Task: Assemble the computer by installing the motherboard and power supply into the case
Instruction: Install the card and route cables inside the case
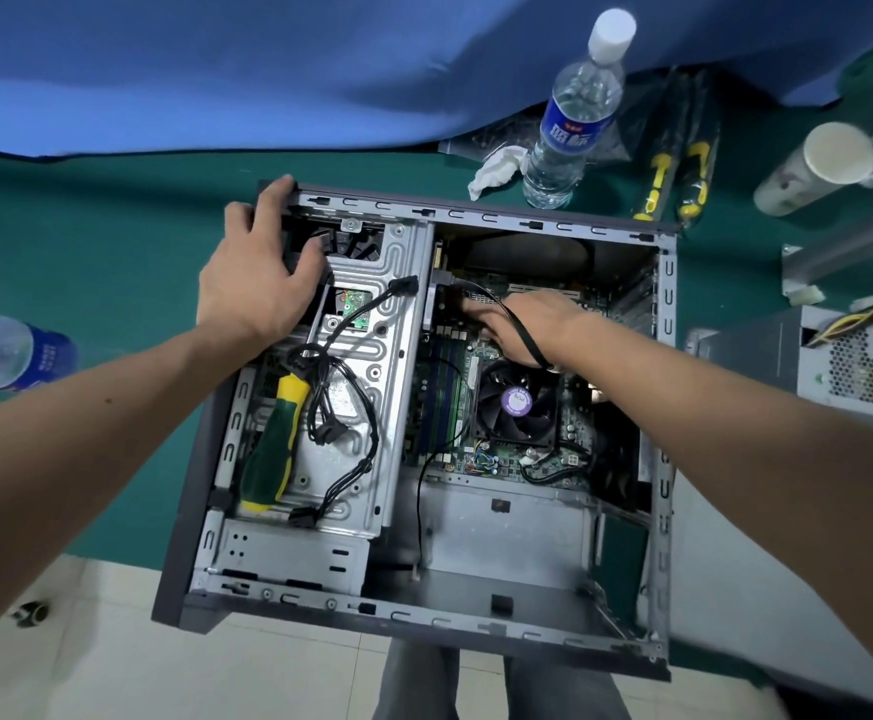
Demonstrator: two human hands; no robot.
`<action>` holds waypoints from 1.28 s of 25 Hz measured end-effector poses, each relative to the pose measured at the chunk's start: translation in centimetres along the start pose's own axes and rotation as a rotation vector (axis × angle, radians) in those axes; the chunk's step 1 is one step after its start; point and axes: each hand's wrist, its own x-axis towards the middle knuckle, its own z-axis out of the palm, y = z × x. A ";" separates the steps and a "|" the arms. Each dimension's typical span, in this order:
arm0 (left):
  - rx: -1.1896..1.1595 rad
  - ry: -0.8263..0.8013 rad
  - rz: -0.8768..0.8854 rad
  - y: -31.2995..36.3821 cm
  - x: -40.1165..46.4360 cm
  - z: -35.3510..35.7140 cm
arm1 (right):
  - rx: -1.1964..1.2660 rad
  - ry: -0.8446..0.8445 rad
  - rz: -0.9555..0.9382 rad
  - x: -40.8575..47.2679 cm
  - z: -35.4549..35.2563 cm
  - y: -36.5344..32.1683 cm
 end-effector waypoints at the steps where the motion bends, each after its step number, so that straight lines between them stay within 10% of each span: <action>1: -0.003 -0.001 0.003 0.0 0.0 0.0 | -0.031 -0.013 0.014 0.2 -0.4 0.2; 27: -0.006 -0.004 0.003 -0.4 0.1 0.0 | -0.094 -0.088 0.017 -0.4 -1.5 0.0; 32: -0.008 -0.007 0.003 -0.2 0.1 0.0 | 0.244 0.163 0.073 -0.2 -0.2 0.3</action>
